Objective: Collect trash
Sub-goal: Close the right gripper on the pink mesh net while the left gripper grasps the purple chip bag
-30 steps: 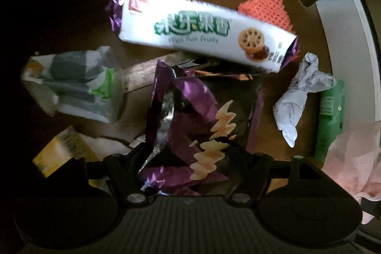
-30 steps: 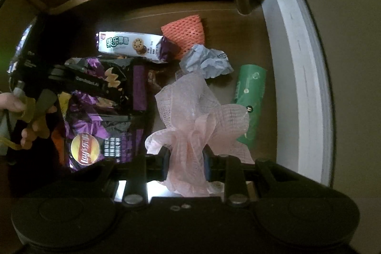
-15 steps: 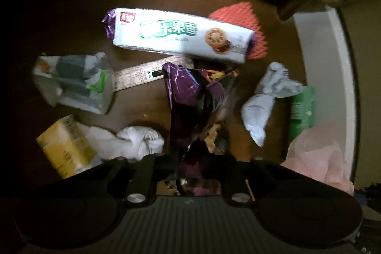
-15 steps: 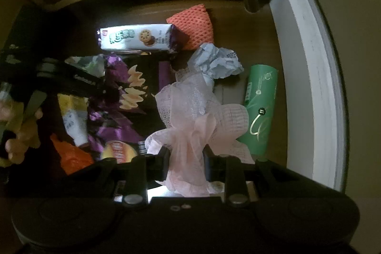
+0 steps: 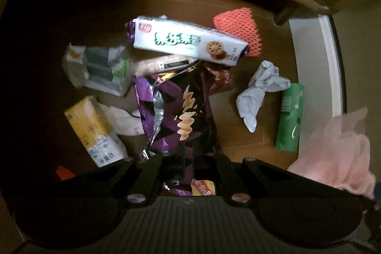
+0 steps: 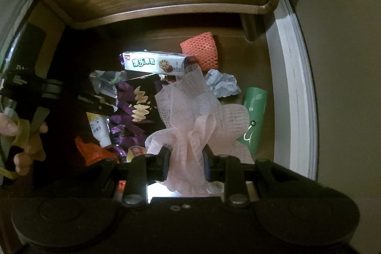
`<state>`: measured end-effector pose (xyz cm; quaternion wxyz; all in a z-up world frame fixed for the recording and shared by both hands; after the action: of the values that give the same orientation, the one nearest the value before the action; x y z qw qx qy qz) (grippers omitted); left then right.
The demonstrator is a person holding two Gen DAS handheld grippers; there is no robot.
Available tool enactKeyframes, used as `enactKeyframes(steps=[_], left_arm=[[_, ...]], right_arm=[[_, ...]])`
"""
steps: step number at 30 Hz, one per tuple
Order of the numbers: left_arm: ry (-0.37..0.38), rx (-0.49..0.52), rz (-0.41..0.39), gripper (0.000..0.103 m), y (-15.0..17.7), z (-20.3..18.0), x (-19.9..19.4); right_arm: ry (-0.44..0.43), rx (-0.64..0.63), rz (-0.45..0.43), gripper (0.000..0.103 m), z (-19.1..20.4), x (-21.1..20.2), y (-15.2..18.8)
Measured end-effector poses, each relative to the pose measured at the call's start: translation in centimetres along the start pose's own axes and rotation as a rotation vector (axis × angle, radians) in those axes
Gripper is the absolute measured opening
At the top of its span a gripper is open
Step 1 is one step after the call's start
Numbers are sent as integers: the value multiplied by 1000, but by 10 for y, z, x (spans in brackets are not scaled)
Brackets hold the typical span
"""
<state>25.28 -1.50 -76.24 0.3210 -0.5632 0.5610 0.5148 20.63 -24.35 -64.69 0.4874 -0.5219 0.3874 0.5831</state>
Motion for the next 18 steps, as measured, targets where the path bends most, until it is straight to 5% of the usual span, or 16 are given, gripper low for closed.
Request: enactKeyframes(steps=[1, 2, 3, 5, 16, 17, 18], left_arm=[[16, -10, -14, 10, -2, 4, 0], [26, -11, -33, 24, -4, 6, 1], [23, -13, -47, 51, -8, 9, 3], [27, -18, -80, 86, -15, 13, 9], [35, 12, 14, 86, -61, 32, 93], [27, 26, 10, 85, -61, 28, 96], [21, 33, 5, 73, -61, 25, 97]], right_arm=[[-4, 7, 1, 27, -1, 4, 0], [-7, 13, 3, 27, -3, 8, 1], [-9, 15, 4, 27, -3, 11, 2], [-14, 14, 5, 27, -5, 20, 3], [-28, -4, 30, 27, -23, 68, 7], [-27, -3, 30, 27, -24, 72, 7], [-25, -2, 31, 27, -26, 75, 5]])
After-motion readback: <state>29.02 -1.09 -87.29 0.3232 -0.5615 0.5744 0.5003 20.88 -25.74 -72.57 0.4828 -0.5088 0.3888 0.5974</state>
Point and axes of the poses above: each gripper's, at about its wrist camera, not at the fingertips, and x roughly the way its jaws point, z to its left, y to its underside, the point moved 2 cm from there along x, roughly the way its jaws point, and after that the axes turned 13 degrees about z, right-handed, at the moved point
